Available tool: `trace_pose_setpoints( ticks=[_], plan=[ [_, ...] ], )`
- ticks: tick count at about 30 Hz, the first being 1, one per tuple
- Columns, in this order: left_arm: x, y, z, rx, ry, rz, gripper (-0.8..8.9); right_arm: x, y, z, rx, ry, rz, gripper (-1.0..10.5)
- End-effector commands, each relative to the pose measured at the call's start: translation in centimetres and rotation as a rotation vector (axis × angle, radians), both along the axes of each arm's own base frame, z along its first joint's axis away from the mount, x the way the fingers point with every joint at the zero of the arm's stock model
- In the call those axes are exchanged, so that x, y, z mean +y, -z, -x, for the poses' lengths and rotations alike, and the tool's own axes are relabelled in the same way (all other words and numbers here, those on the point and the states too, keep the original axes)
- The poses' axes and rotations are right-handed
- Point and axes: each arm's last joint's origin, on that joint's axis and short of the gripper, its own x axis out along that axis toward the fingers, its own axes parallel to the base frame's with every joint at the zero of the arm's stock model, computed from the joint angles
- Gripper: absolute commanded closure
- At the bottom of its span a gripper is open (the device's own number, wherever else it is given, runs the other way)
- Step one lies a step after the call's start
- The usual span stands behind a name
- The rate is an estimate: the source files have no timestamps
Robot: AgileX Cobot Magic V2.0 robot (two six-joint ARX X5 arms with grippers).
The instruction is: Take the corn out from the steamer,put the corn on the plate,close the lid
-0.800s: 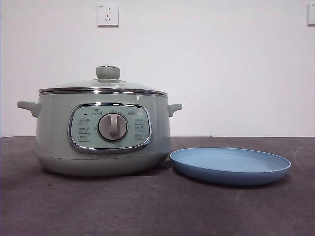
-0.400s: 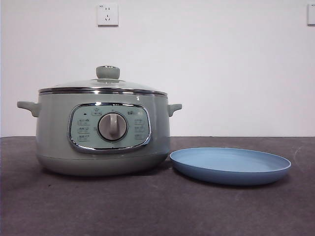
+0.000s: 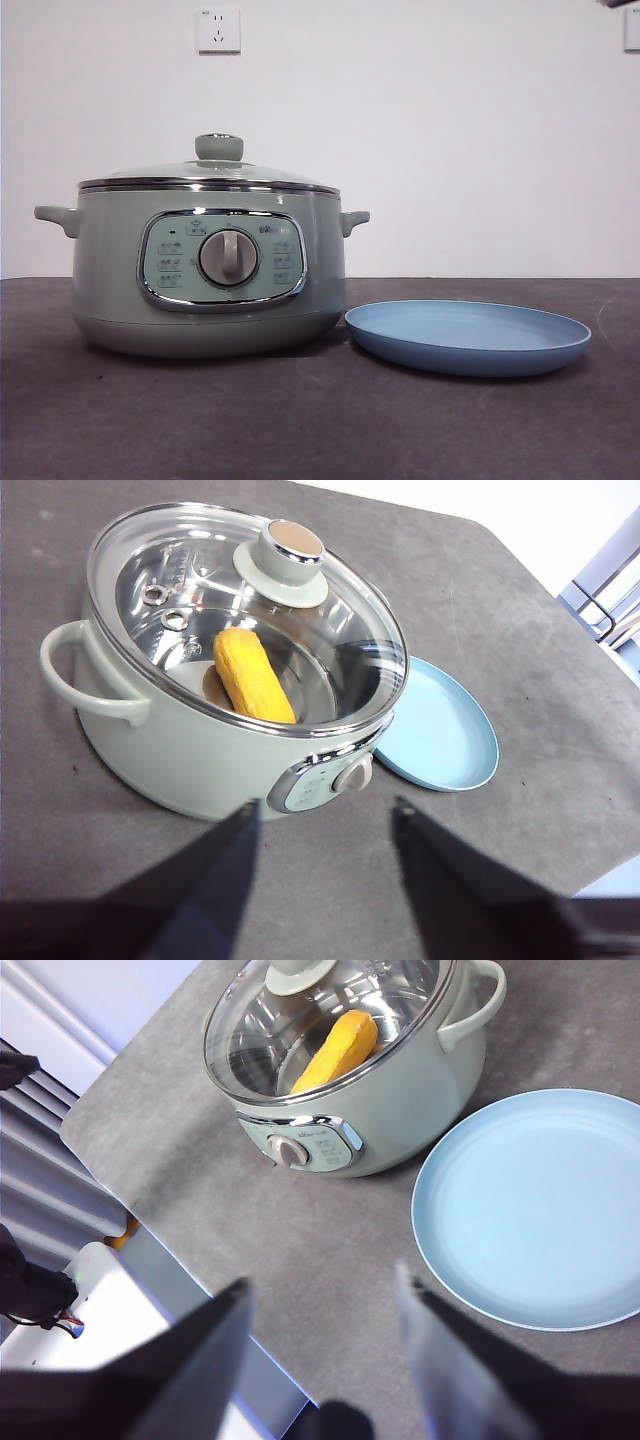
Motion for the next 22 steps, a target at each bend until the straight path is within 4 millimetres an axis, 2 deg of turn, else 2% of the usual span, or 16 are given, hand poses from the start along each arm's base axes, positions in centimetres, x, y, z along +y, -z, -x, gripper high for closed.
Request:
trace_pose_setpoints(
  ticks=[1, 7, 11, 18, 22],
  plan=[
    [0.0, -0.3, -0.1, -0.038, 0.005, -0.004, 2.47, 0.0, -0.1, 0.0, -0.003, 0.002, -0.002, 3.1],
    [0.0, -1.2, -0.8, -0.078, 0.003, -0.005, 2.47, 0.0, -0.1, 0.0, -0.003, 0.002, -0.002, 3.1],
    [0.0, -2.6, -2.4, -0.078, 0.013, -0.013, 2.47, 0.0, -0.1, 0.0, -0.004, 0.002, -0.003, 3.1],
    [-0.9, -5.7, -7.2, -0.138, 0.087, -0.049, 2.47, 0.0, -0.1, 0.0, -0.004, 0.002, -0.003, 3.1],
    [-2.1, -6.4, -10.7, -0.133, 0.096, -0.084, 2.47, 0.0, -0.1, 0.0, -0.004, 0.002, -0.003, 3.1]
  ],
)
